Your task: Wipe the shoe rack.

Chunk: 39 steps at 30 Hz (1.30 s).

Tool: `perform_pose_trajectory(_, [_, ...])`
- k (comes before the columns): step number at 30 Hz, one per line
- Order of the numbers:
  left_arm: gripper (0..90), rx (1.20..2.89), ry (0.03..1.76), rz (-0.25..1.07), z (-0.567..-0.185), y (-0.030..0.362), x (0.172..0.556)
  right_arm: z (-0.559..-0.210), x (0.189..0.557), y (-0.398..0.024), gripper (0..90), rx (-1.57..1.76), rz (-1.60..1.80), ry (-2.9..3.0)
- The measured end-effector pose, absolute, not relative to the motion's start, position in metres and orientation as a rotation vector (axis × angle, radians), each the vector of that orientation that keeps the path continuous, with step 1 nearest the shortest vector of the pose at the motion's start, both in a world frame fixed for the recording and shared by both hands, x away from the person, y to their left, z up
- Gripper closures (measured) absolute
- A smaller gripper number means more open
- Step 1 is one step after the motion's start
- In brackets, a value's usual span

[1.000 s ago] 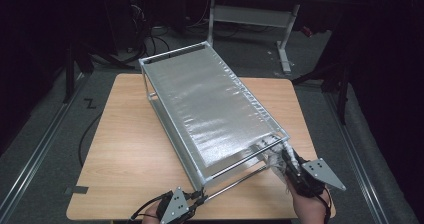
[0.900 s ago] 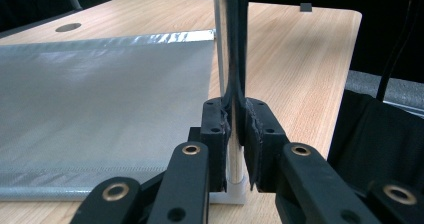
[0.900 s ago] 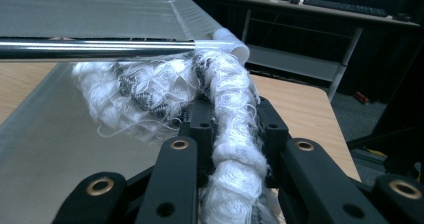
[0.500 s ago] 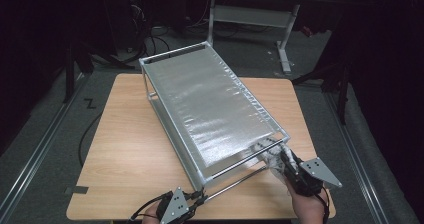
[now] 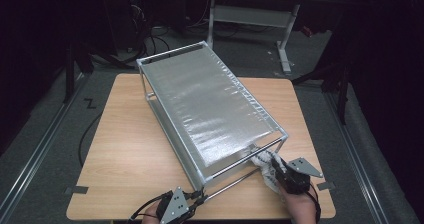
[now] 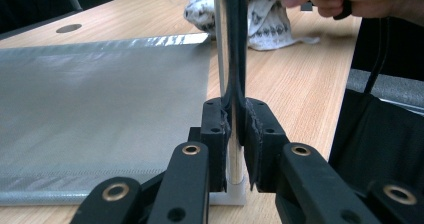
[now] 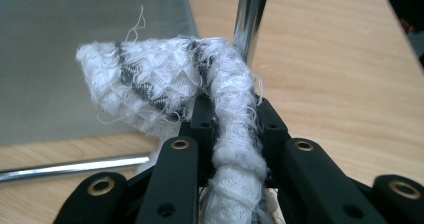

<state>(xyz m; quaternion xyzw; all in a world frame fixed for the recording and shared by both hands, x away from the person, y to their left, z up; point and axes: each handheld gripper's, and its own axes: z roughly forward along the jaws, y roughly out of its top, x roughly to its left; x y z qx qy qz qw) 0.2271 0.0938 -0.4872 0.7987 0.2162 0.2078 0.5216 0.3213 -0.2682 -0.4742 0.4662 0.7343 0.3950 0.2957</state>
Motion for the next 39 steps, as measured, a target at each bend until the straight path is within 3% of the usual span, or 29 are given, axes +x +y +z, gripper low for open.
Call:
perform_pose_trajectory(13, [79.8, 1.914, 0.518, 0.505, -0.487, 0.094, 0.229, -0.486, 0.325, -0.265, 76.3, 1.277, 1.015, 2.006])
perform_pose_trajectory(21, [79.9, 1.912, 0.525, 0.497, -0.487, 0.09, 0.241, -0.462, 0.29, -0.268, 76.3, 1.186, 1.076, 1.899])
perform_pose_trajectory(27, [80.1, 1.914, 0.515, 0.476, -0.486, 0.085, 0.251, -0.462, 0.277, -0.295, 76.2, 1.263, 1.032, 1.811])
perform_pose_trajectory(39, [79.7, 1.934, 0.559, 0.524, -0.484, 0.101, 0.24, -0.463, 0.293, -0.319, 76.1, 1.348, 0.99, 1.711])
